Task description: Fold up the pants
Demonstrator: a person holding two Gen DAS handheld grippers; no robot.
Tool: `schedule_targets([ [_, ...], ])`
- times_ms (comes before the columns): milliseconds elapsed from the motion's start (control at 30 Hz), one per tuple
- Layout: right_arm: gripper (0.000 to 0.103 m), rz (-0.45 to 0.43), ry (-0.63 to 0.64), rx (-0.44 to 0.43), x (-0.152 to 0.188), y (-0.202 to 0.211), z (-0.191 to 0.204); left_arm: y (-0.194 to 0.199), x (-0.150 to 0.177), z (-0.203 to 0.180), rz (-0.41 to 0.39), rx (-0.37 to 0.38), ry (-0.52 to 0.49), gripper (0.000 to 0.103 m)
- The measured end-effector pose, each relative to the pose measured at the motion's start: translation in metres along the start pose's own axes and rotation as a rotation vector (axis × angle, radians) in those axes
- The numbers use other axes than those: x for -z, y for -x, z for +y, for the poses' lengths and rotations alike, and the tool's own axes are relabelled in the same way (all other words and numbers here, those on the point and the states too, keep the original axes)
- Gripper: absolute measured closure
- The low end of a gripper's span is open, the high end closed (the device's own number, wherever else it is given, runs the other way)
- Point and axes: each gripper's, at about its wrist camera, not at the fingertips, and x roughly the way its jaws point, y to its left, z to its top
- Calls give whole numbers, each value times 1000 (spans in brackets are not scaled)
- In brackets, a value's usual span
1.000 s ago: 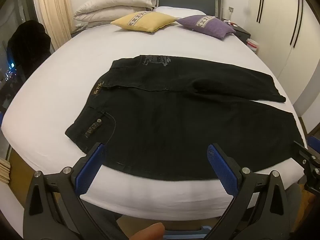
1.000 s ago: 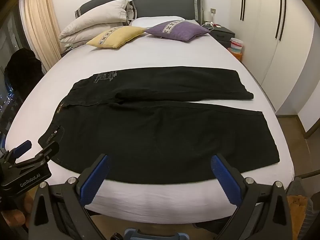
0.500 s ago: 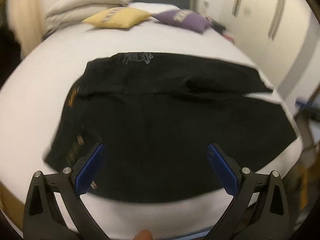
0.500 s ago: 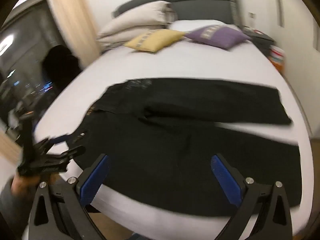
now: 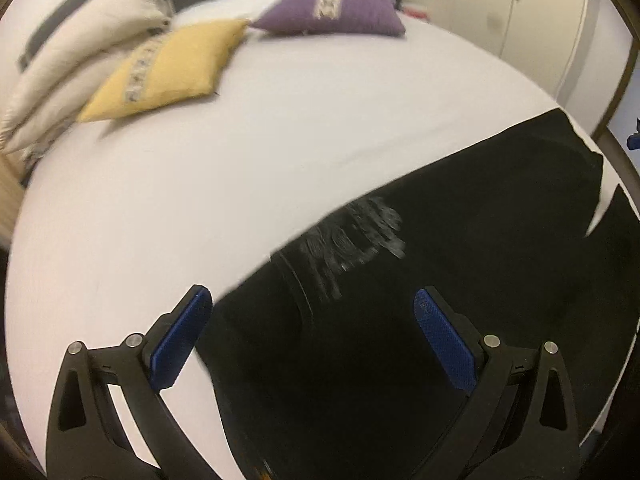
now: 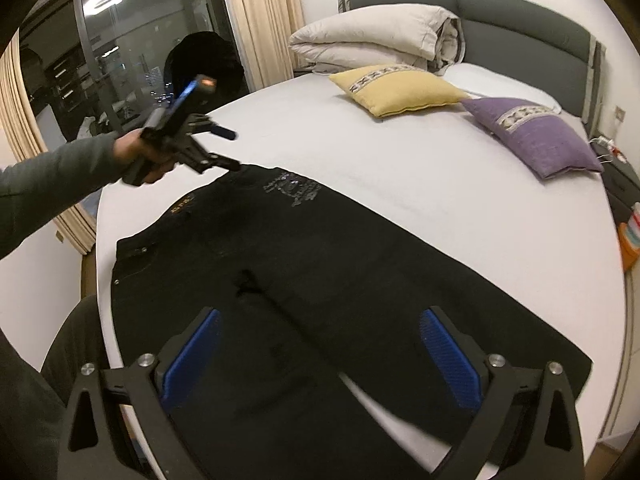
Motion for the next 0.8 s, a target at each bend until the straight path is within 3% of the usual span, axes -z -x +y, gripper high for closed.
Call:
schedule_targets([
  [100, 9, 23, 23, -16, 2, -22, -16, -28, -13, -7, 5, 79, -6, 16],
  [133, 11, 35, 34, -25, 3, -29, -21, -26, -1, -21, 15, 110, -5, 21],
  [233, 14, 61, 39, -60, 3, -49, -34, -60, -11, -23, 85, 135, -53, 28],
  [333, 14, 71, 38, -80, 3, -62, -41, -79, -15, -22, 107, 156, -92, 28],
  [633, 15, 102, 37, -92, 0, -78, -54, -124, -23, 8, 189, 215, -55, 29],
  [733, 15, 111, 34, -80, -4, -79, -59, -127, -27, 6, 183, 248, -67, 61],
  [800, 15, 118, 42, -61, -7, -81, -63, -128, -30, 3, 188, 260, -65, 70],
])
